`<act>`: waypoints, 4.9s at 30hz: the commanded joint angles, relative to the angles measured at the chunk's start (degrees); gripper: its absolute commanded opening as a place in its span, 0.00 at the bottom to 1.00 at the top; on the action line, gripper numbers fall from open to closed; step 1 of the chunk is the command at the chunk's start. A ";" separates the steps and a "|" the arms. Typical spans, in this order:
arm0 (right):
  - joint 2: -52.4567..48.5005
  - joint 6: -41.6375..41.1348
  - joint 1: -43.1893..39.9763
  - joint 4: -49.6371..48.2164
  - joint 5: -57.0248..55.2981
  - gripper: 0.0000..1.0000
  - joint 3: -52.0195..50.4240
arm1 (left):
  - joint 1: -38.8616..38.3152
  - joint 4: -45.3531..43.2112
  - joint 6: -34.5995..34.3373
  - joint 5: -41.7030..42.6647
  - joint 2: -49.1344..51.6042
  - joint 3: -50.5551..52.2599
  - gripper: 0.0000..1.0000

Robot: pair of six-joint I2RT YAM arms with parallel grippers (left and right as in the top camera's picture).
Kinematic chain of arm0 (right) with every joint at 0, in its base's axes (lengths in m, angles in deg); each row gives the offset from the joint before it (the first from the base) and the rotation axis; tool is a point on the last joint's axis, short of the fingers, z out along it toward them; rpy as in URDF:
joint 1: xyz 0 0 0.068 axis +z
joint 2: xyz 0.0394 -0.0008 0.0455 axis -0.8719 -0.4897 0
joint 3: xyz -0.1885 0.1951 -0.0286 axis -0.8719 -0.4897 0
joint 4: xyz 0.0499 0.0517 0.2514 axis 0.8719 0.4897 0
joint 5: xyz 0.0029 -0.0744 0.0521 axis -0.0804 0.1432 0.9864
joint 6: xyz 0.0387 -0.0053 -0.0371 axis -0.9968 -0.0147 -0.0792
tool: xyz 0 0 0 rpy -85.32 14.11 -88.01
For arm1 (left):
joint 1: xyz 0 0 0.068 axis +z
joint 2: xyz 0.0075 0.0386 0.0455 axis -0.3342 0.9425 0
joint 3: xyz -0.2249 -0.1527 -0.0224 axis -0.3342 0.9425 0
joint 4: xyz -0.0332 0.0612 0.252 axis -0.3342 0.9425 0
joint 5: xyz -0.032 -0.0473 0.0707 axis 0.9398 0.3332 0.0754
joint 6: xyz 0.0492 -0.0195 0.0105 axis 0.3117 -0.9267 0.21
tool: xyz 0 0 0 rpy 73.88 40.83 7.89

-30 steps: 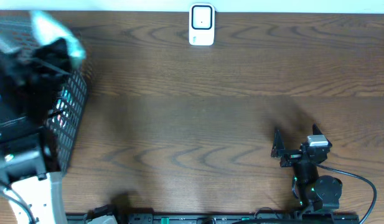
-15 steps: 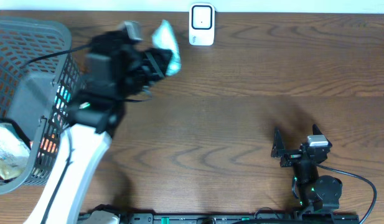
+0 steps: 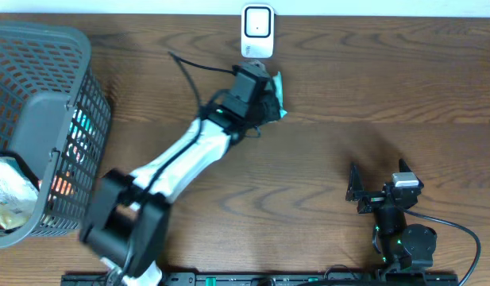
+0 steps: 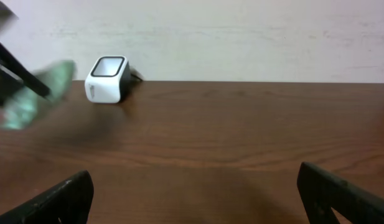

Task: Scan the item barcode
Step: 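Carry the tissue pack toward the scanner and set it down, then return the left gripper into the grey basket, then grasp the white-and-orange snack bag in the basket with the left gripper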

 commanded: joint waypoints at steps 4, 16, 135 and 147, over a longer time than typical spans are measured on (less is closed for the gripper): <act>0.33 -0.57 -0.28 0.22 -0.46 0.99 -0.07 | -3.26 -6.88 0.76 -2.03 6.08 -0.66 0.09; 0.33 -0.57 -0.28 0.22 -0.46 0.99 -0.04 | -4.22 -8.57 0.81 -7.82 8.11 -0.63 0.39; 0.28 -0.57 -0.28 0.22 -0.46 0.99 -0.07 | 81.42 41.53 24.72 -22.56 -6.03 0.28 0.88; 0.28 -0.57 -0.28 0.22 -0.46 0.99 -0.07 | 81.40 40.94 24.70 -22.12 -6.47 -0.28 0.08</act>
